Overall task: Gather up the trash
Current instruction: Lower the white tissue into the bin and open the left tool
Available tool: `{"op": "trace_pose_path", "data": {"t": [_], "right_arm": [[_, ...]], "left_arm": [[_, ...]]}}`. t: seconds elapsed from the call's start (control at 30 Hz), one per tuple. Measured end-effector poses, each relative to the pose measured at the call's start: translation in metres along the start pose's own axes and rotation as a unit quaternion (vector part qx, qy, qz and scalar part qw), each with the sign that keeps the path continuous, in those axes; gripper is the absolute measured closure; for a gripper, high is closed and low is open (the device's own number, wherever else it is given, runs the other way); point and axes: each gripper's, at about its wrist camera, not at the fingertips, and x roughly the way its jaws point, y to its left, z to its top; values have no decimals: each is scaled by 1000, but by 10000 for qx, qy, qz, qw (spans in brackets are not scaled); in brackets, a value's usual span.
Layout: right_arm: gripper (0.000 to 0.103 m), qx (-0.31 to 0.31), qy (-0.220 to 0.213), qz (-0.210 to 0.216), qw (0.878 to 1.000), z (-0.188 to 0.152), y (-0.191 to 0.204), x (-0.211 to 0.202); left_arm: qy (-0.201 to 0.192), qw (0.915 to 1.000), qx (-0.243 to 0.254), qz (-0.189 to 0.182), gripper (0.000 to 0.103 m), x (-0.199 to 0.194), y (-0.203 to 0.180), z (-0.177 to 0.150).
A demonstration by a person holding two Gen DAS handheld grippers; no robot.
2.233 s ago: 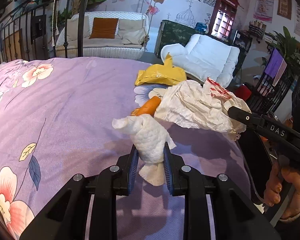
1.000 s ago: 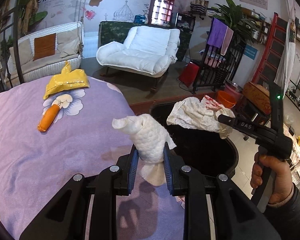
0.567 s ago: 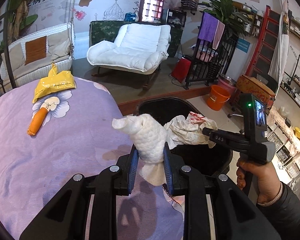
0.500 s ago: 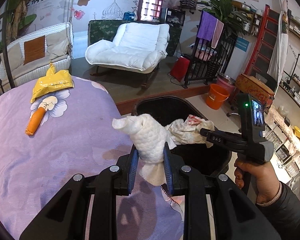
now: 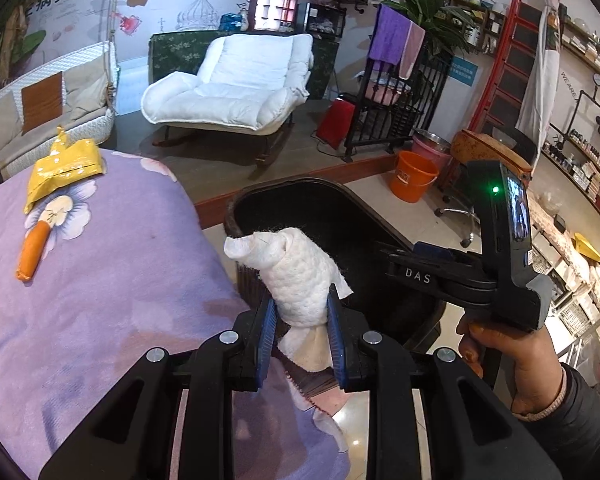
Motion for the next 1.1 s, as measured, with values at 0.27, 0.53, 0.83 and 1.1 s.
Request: {"op": "trace_pose_path", "data": {"t": [0.27, 0.53, 0.83, 1.1], "right_arm": [[35, 163, -326, -43, 9993, 8, -15, -22], [28, 322, -511, -115, 9981, 11, -29, -33], [27, 467, -564, -193, 9971, 12, -44, -35], [24, 574, -577, -260, 9963, 11, -54, -35]], "left_arm": [[168, 9995, 140, -222, 78, 21, -15, 4], [377, 9983, 325, -310, 78, 43, -32, 7], [589, 9963, 498, -380, 78, 66, -47, 12], [597, 9960, 576, -327, 30, 78, -53, 13]]}}
